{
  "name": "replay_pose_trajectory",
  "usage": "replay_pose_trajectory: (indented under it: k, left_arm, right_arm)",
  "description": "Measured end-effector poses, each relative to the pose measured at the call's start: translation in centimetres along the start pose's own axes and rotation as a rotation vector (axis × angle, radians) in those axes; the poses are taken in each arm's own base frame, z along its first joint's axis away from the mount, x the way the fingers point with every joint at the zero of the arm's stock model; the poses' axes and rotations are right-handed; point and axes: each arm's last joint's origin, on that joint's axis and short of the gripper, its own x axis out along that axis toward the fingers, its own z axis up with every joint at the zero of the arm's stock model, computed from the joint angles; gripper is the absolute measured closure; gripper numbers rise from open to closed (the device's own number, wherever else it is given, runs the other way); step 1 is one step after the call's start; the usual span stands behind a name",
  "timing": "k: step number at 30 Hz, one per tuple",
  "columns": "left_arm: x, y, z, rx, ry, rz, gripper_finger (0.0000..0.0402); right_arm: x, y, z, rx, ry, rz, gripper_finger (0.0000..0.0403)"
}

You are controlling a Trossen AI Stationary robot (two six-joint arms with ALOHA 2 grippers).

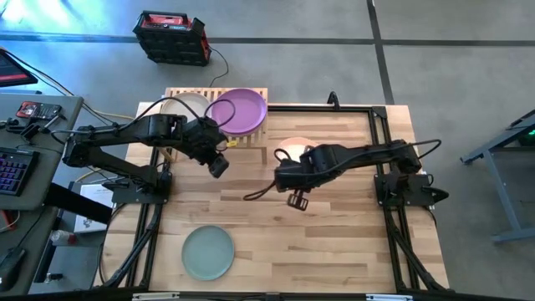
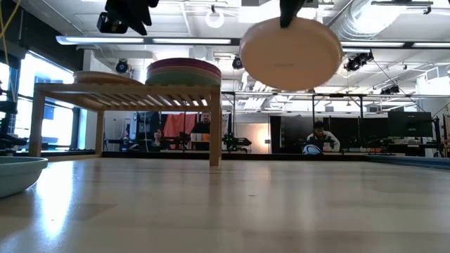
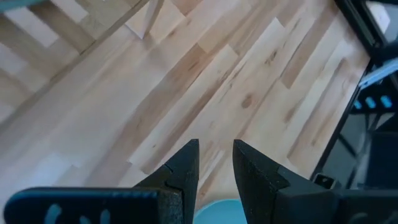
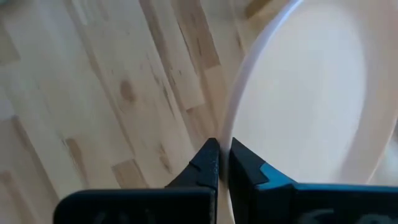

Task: Place and stack plates onto a shelf
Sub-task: Stack the light brown plate on top of the gray plate on the shelf

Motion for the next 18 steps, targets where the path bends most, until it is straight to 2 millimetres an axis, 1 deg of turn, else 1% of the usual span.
replay_pose_trajectory:
  k: [2,8,12,18]
  left_arm:
    - [0.0,0.0,0.0,-0.046,0.002,-0.003,0.0316]
    - [0.0,0.0,0.0,-0.204,0.005,-0.005,0.0316]
    - [0.0,0.0,0.0,-0.284,0.006,-0.006,0.0316]
    - [0.0,0.0,0.0,-0.395,0.011,-0.009,0.0316]
  right_arm:
    - [-0.7,0.1,-0.1,-0.058,-0.015,-0.001,0.0403]
    - [-1.8,0.6,-0.3,-0.248,-0.030,0.050,0.0403]
    - [-2.1,1.1,-0.6,-0.373,-0.025,0.103,0.0403]
    - [-2.2,1.6,-0.9,-0.501,-0.018,0.153,0.0403]
